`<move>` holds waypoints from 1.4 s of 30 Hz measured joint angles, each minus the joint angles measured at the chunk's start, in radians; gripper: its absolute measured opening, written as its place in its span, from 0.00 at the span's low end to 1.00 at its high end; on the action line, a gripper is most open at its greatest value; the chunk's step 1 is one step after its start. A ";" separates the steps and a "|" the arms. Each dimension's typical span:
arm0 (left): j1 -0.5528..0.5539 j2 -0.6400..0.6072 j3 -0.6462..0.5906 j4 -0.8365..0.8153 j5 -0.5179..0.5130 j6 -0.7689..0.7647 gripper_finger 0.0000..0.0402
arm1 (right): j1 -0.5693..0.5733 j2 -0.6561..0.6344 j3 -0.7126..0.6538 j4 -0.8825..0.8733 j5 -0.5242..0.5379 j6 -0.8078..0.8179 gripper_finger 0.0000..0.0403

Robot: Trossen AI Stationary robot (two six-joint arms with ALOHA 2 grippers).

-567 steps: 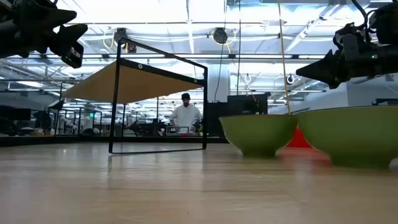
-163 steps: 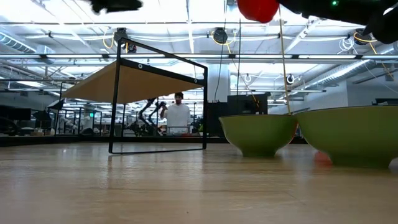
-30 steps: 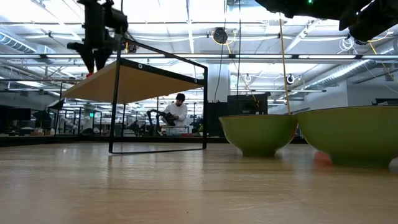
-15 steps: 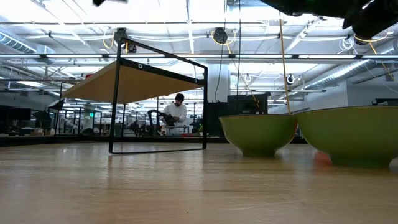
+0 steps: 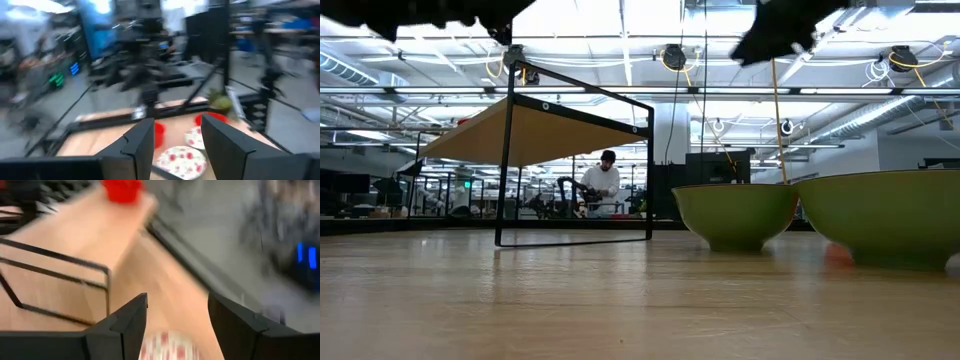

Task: Pick & Place Mini bowls
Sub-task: Stack the top red bowl on the red bowl on the shelf

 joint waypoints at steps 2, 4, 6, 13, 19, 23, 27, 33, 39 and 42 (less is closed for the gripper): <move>-0.027 0.013 -0.060 0.047 0.002 0.024 0.41 | 0.000 -0.001 0.045 -0.213 -0.048 0.223 0.49; -0.044 0.034 -0.090 0.066 -0.014 0.066 0.41 | 0.000 -0.001 0.057 -0.391 -0.119 0.410 0.49; -0.061 0.043 -0.104 0.060 -0.013 0.105 0.41 | 0.000 0.001 0.055 -0.562 -0.200 0.592 0.49; -0.183 0.058 -0.103 0.139 -0.007 0.127 0.41 | 0.004 -0.009 -0.011 -0.855 -0.391 1.001 0.49; -0.308 0.061 -0.103 0.155 -0.048 0.256 0.41 | 0.009 -0.011 -0.133 -0.774 -0.395 1.061 0.49; -0.364 0.062 -0.103 0.162 -0.167 0.316 0.41 | 0.009 -0.011 -0.218 -0.746 -0.399 1.063 0.49; -0.385 0.062 -0.103 0.177 -0.247 0.360 0.41 | 0.008 -0.011 -0.272 -0.717 -0.389 1.090 0.49; -0.386 0.062 -0.103 0.216 -0.251 0.346 0.41 | 0.009 -0.011 -0.286 -0.697 -0.391 1.106 0.49; -0.387 0.062 -0.103 0.213 -0.251 0.270 0.41 | 0.009 -0.011 -0.304 -0.688 -0.389 1.174 0.49; -0.386 0.062 -0.103 0.209 -0.251 0.234 0.41 | 0.009 -0.011 -0.325 -0.660 -0.392 1.194 0.47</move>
